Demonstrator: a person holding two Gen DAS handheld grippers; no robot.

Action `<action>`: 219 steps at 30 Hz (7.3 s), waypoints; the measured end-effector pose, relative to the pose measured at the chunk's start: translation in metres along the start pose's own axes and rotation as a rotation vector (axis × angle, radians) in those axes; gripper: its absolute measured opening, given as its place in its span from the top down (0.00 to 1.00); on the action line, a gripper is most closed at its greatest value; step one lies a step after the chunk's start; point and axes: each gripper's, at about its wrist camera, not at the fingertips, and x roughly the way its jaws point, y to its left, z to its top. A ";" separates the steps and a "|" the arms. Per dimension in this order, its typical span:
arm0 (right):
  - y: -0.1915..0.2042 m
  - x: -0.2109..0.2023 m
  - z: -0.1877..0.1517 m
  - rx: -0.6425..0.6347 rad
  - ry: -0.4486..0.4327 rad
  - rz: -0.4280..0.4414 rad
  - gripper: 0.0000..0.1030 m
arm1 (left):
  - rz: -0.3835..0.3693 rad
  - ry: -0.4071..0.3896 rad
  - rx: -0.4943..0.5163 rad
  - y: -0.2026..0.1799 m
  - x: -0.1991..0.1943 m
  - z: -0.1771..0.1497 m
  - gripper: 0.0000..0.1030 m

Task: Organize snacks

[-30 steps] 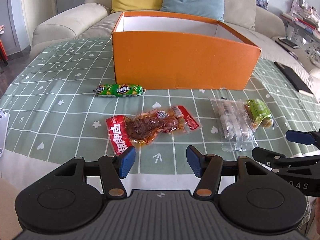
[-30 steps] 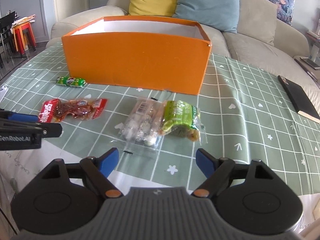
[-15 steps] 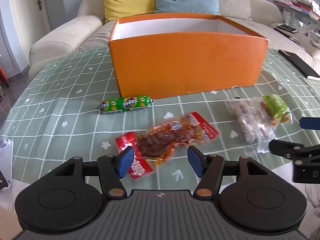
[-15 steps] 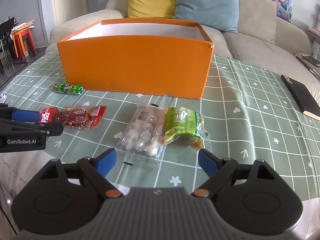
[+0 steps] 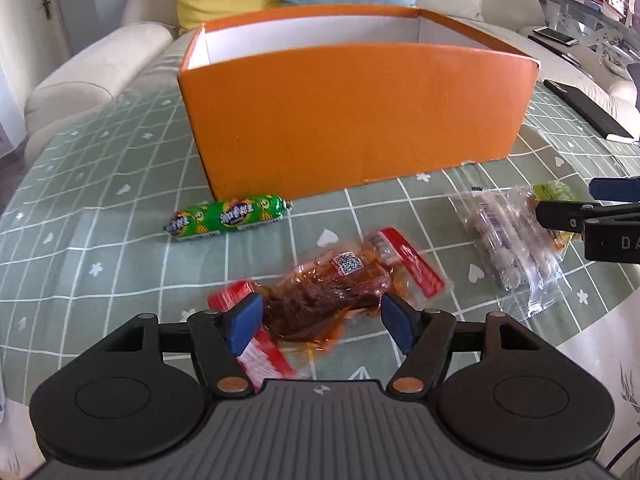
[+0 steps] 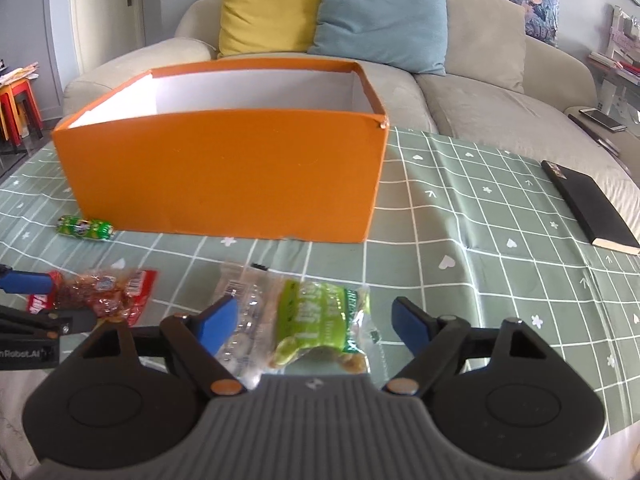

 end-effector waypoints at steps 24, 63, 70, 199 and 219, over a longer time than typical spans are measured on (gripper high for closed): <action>0.013 -0.019 -0.013 -0.048 0.002 0.074 0.58 | -0.042 0.080 -0.042 -0.005 -0.007 -0.009 0.81; 0.041 -0.023 -0.012 -0.125 -0.027 0.145 0.59 | -0.121 0.118 -0.285 0.022 -0.013 -0.017 0.98; 0.037 -0.027 -0.015 -0.111 -0.024 0.148 0.59 | -0.229 0.186 -0.299 0.002 -0.022 -0.024 0.95; 0.029 0.126 0.188 -0.262 0.129 0.138 0.63 | 0.009 0.118 -0.127 0.019 0.072 0.178 0.36; 0.028 0.097 0.193 -0.305 0.104 0.110 0.45 | 0.050 0.060 -0.105 0.009 0.046 0.180 0.18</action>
